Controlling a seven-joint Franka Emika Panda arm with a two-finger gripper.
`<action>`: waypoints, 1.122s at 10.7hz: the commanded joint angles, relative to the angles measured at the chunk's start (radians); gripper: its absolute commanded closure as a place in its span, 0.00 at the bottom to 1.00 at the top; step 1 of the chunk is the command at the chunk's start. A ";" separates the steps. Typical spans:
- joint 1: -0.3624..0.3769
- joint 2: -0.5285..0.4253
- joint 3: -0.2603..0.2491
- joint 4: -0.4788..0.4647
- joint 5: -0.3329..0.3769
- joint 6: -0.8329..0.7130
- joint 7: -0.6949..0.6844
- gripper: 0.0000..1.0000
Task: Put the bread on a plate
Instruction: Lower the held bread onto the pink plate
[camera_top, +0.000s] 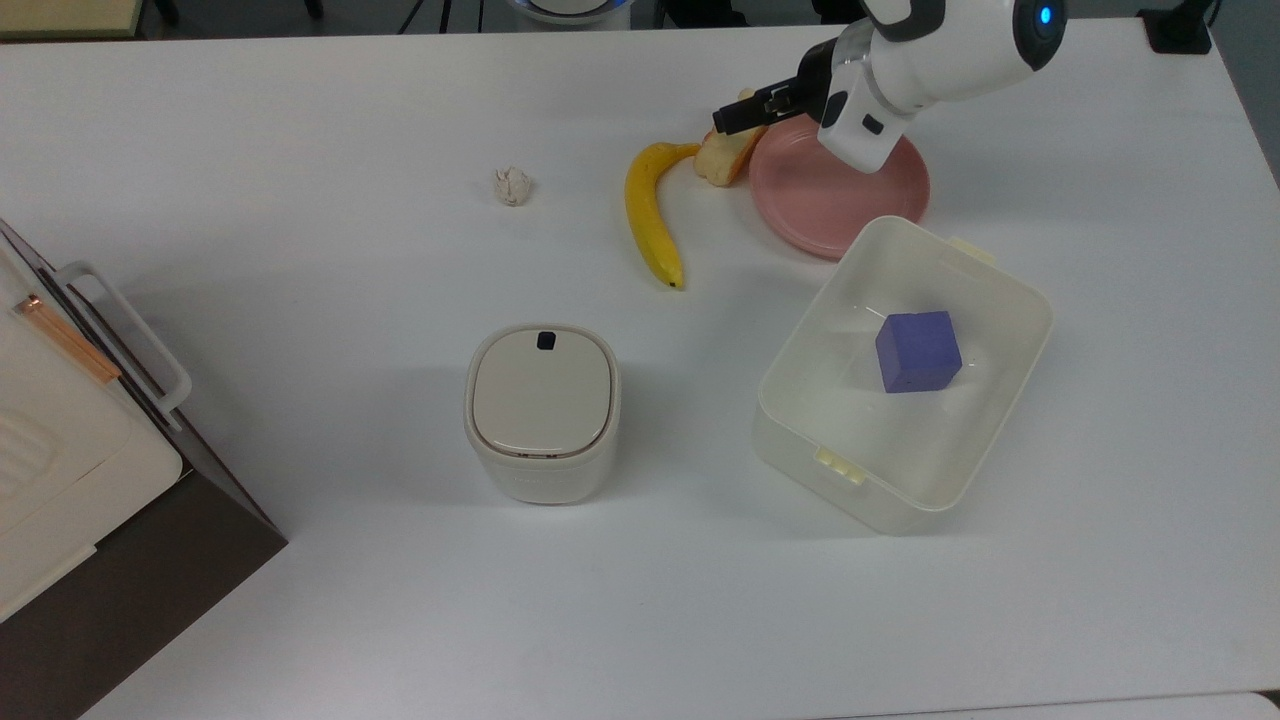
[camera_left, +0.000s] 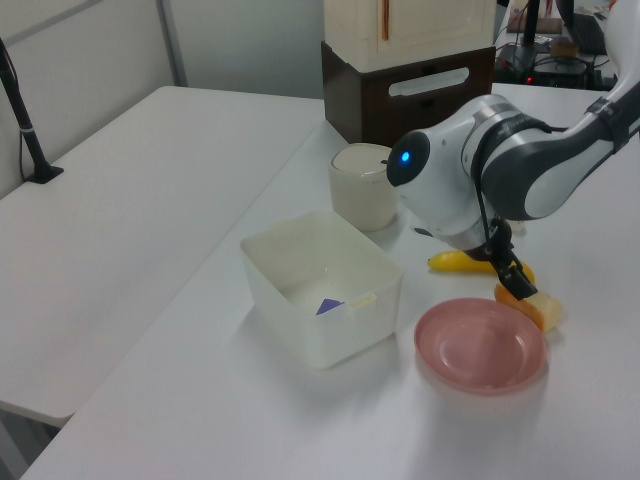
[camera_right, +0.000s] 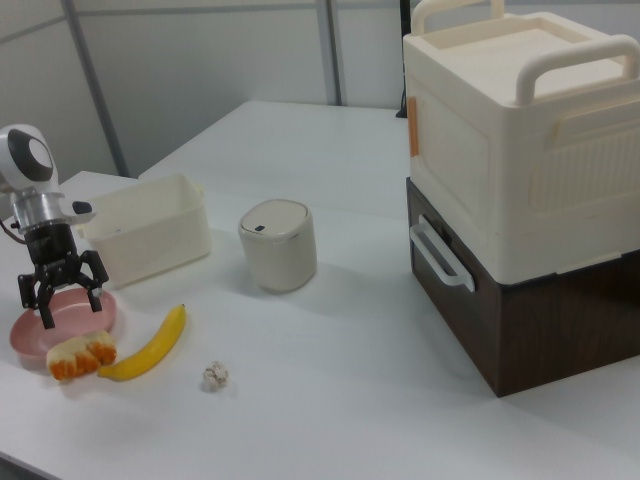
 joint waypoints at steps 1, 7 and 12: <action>0.036 -0.015 -0.006 -0.089 -0.037 -0.013 0.048 0.00; 0.022 0.008 -0.006 -0.130 -0.066 -0.003 0.039 0.20; -0.021 0.010 -0.006 -0.127 -0.065 0.048 0.004 0.95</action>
